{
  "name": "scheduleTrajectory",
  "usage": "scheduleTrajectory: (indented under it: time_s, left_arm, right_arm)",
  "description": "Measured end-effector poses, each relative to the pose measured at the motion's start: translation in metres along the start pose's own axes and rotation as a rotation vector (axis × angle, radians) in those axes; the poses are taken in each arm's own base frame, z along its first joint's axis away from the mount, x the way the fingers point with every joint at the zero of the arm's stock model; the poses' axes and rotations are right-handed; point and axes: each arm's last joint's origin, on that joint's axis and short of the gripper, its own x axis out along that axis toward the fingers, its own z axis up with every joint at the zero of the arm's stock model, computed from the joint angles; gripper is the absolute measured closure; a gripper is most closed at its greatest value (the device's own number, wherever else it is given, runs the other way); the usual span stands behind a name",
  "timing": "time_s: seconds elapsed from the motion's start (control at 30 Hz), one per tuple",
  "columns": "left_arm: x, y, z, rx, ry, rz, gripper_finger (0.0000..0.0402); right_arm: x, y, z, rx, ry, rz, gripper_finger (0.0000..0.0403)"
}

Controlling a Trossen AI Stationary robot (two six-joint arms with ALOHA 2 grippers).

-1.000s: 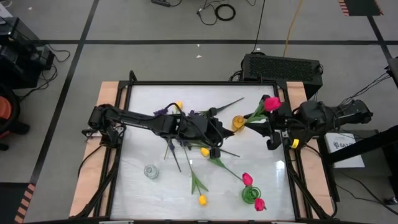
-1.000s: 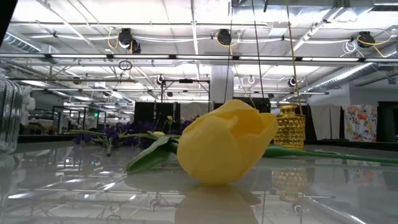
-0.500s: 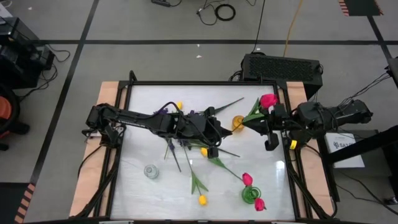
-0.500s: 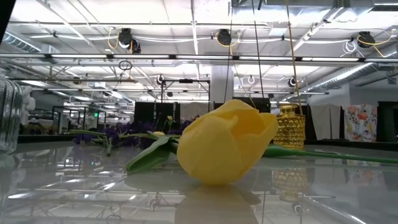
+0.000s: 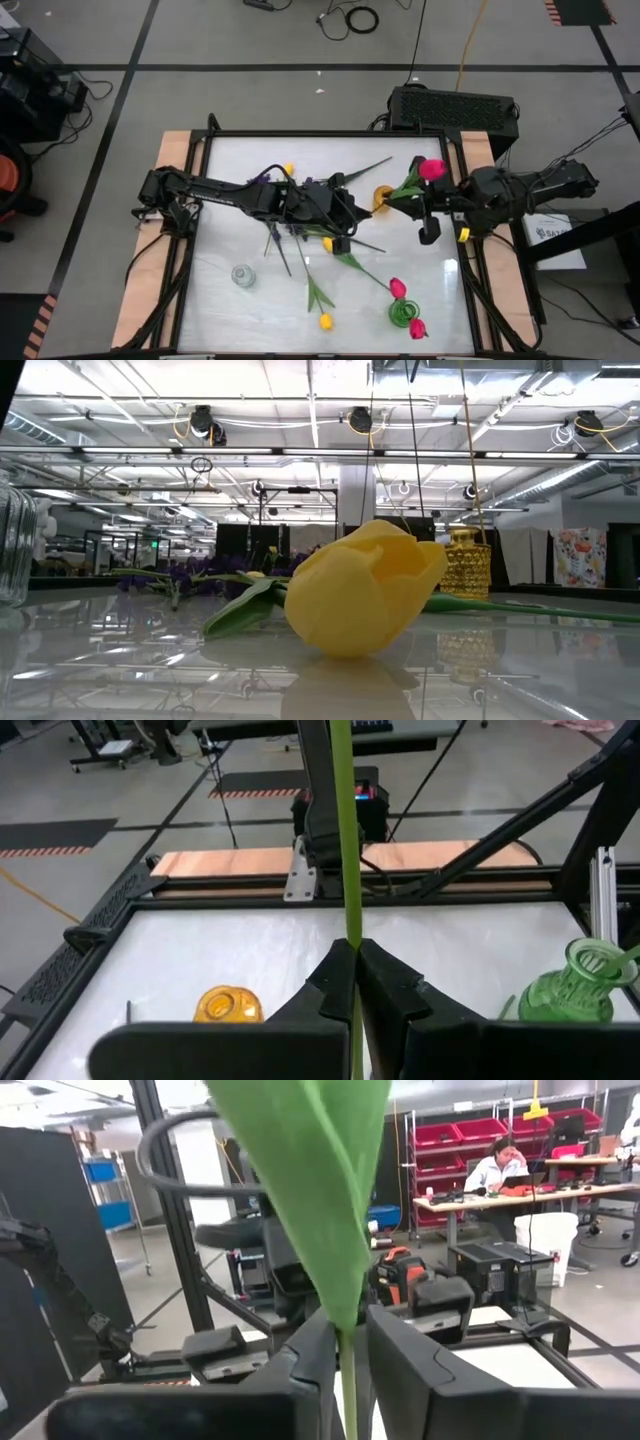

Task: Sort flowers into vase by color
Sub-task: Put the red flower into the green vase

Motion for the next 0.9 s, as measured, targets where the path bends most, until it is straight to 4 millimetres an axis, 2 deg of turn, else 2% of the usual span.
scheduleTrajectory:
  time_s: [0.13,0.33,0.53,0.63,0.9]
  left_arm:
    - [0.0,0.0,0.0,0.0,0.003,0.0,0.0391]
    - [0.0,0.0,-0.001,0.0,0.005,0.0,0.0391]
    - [0.0,-0.003,-0.001,0.007,0.006,-0.008,0.0386]
    - [-0.001,-0.007,-0.002,0.031,0.021,-0.021,0.0354]
    - [-0.013,-0.027,-0.002,-0.013,0.048,-0.055,0.0209]
  right_arm:
    - [-0.003,0.0,0.003,0.005,-0.017,0.003,0.0354]
    - [-0.003,0.0,0.003,0.004,-0.017,0.004,0.0395]
    - [-0.003,0.0,0.002,0.008,-0.005,0.006,0.0399]
    - [-0.007,0.001,0.001,0.018,0.014,0.012,0.04]
    - [-0.03,0.007,0.004,0.091,0.058,0.072,0.0402]
